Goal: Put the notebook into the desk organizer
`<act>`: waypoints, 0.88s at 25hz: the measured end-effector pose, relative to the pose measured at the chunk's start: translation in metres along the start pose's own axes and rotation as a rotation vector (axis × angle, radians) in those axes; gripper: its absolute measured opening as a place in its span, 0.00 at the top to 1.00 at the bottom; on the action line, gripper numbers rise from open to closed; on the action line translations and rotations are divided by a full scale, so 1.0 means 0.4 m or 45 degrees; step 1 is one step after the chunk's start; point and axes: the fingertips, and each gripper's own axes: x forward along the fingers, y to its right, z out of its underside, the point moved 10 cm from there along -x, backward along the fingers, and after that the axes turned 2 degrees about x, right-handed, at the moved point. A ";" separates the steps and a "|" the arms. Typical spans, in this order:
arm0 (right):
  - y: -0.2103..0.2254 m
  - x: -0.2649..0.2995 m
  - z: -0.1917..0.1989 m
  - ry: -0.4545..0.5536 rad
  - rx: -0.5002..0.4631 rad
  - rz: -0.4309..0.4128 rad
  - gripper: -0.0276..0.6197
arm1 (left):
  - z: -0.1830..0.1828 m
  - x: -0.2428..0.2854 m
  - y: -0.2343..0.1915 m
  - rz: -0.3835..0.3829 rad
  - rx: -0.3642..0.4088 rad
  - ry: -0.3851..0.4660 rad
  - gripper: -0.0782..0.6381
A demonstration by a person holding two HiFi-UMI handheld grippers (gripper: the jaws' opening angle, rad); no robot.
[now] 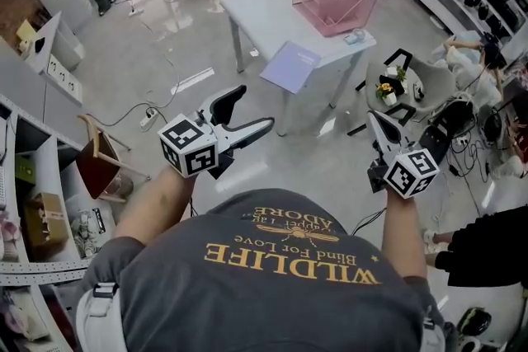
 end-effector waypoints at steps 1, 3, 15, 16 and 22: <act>0.014 0.003 0.002 0.004 0.008 -0.002 0.96 | 0.000 0.009 0.002 -0.001 0.001 -0.005 0.32; 0.038 0.017 0.006 0.007 0.024 -0.003 0.96 | 0.002 0.025 -0.006 -0.003 -0.003 -0.012 0.32; 0.113 0.346 -0.013 -0.001 0.011 0.150 0.96 | 0.005 0.179 -0.428 0.183 -0.025 0.030 0.32; 0.113 0.380 -0.026 0.004 0.008 0.176 0.96 | -0.008 0.199 -0.476 0.219 -0.026 0.027 0.32; 0.126 0.572 -0.101 0.046 0.017 0.330 0.96 | -0.089 0.296 -0.736 0.391 -0.005 -0.006 0.32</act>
